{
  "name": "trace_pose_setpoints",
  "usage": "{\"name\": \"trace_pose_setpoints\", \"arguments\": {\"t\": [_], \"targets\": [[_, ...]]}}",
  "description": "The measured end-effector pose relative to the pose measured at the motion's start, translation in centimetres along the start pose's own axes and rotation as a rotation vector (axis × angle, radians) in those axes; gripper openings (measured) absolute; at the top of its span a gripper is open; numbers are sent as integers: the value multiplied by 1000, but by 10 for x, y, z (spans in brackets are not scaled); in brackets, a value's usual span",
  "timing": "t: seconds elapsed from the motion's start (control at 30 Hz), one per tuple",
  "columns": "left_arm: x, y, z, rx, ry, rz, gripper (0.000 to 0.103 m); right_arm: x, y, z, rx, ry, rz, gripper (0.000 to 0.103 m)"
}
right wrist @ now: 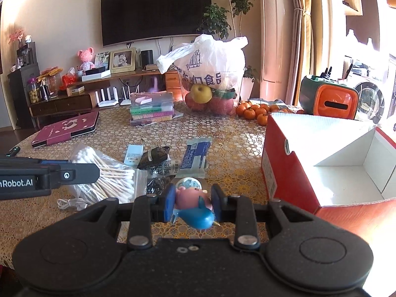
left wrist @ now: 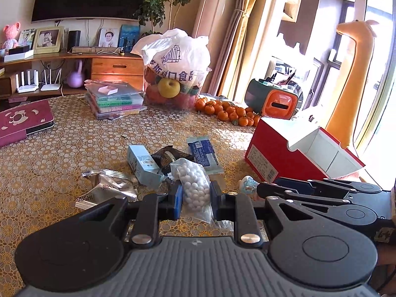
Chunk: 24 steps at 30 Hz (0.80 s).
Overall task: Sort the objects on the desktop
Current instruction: 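Carry the swab bag in the left tool while the right tool carries the pig over the shoebox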
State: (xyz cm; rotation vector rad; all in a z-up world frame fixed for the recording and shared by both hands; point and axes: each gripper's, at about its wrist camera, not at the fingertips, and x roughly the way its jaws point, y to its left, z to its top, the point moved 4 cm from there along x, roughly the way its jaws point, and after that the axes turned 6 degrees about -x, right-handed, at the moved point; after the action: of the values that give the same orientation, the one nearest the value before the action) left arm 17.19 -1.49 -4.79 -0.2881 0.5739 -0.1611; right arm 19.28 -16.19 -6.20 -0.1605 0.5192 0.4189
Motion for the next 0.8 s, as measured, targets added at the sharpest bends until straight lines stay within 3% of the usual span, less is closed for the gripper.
{"name": "trace_pose_setpoints", "arguments": {"t": [0.5,0.8], "targets": [[-15,-59,30,88,-49,-105,22,-43,-43,25,37,-81,-56,30],[-5,-101,41,140,-19,-177,22,-58,-81,28,45,-78,-117,30]]}}
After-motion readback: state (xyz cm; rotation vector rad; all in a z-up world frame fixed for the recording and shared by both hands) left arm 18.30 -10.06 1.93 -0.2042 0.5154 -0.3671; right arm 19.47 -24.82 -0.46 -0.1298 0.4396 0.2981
